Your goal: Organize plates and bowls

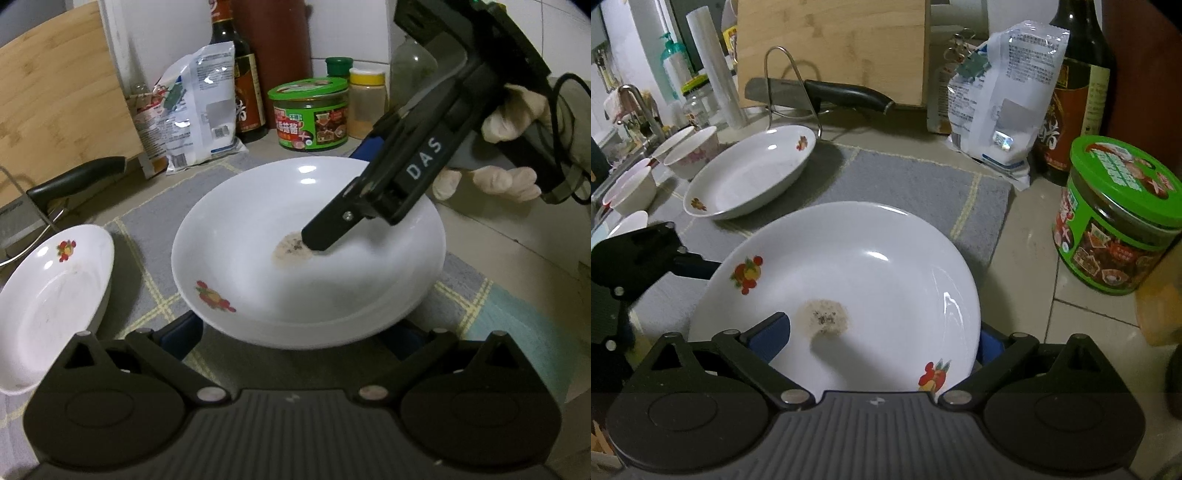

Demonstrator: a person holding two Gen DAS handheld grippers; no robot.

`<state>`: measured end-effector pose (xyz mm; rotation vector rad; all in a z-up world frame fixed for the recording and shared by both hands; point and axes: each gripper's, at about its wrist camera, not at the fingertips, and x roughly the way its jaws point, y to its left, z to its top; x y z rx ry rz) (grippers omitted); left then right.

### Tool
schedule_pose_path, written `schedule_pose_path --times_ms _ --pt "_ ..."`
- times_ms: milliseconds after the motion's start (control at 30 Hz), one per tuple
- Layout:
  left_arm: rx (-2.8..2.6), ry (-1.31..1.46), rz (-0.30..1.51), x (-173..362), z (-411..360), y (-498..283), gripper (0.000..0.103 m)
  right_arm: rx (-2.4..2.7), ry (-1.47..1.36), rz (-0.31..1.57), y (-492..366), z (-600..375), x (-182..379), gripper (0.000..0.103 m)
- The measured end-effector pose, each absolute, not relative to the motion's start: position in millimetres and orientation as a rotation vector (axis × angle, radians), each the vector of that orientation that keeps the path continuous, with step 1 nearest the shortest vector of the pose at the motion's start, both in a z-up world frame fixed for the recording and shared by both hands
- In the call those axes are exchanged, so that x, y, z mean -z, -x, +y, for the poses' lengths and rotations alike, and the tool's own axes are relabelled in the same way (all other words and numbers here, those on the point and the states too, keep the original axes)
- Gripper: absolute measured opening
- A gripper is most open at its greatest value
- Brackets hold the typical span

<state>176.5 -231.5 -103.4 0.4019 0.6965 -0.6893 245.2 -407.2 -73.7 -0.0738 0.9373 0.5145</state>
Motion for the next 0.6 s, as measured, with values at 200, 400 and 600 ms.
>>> schedule_pose_path --times_ms 200,400,600 --pt "0.646 -0.346 0.705 93 -218 -167 0.102 -0.470 0.098 0.898 -239 -408 59 0.103" --pt "0.575 -0.271 0.678 70 -199 -146 0.102 -0.449 0.131 0.833 -225 -397 34 0.103" --pt "0.457 -0.204 0.650 49 -171 -123 0.102 -0.446 0.113 0.757 -207 -368 7 0.103"
